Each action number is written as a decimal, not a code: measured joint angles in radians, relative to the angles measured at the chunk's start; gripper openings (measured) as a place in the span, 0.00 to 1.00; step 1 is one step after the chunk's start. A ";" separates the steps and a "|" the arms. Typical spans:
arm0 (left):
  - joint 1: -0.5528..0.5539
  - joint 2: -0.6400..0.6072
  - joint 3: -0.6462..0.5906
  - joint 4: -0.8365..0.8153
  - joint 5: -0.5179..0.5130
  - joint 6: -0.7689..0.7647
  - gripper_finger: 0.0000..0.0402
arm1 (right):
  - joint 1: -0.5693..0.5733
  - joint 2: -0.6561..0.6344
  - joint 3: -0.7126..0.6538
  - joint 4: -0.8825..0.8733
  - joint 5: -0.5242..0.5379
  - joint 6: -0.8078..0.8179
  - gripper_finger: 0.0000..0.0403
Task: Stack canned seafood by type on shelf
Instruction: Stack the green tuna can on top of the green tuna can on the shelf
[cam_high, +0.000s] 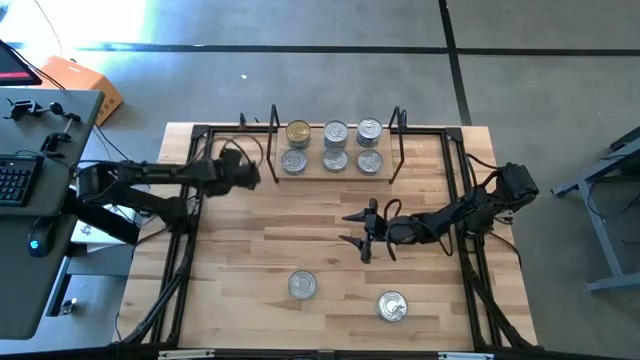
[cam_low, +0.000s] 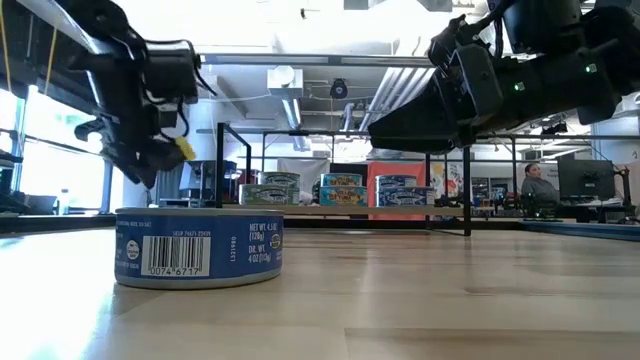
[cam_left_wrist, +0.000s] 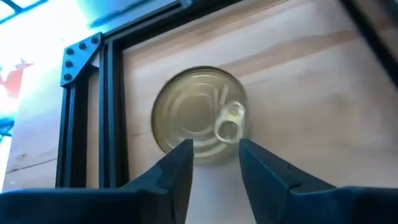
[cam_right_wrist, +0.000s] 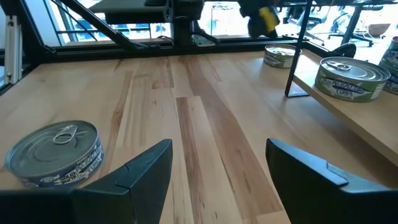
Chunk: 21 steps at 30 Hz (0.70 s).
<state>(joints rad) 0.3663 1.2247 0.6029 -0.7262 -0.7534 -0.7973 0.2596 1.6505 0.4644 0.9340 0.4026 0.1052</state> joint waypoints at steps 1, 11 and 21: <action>0.041 0.000 0.000 0.023 0.021 0.041 0.31 | 0.000 0.000 0.000 0.000 0.000 0.002 0.62; 0.331 0.008 -0.128 0.379 0.267 0.346 0.25 | 0.002 0.000 0.000 -0.010 0.000 0.026 0.62; 0.225 0.004 -0.138 0.364 0.532 0.273 0.10 | 0.000 0.000 0.000 -0.010 0.006 0.033 0.62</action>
<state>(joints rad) 0.5914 1.2285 0.4644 -0.3622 -0.2217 -0.5240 0.2596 1.6505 0.4644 0.9245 0.4084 0.1379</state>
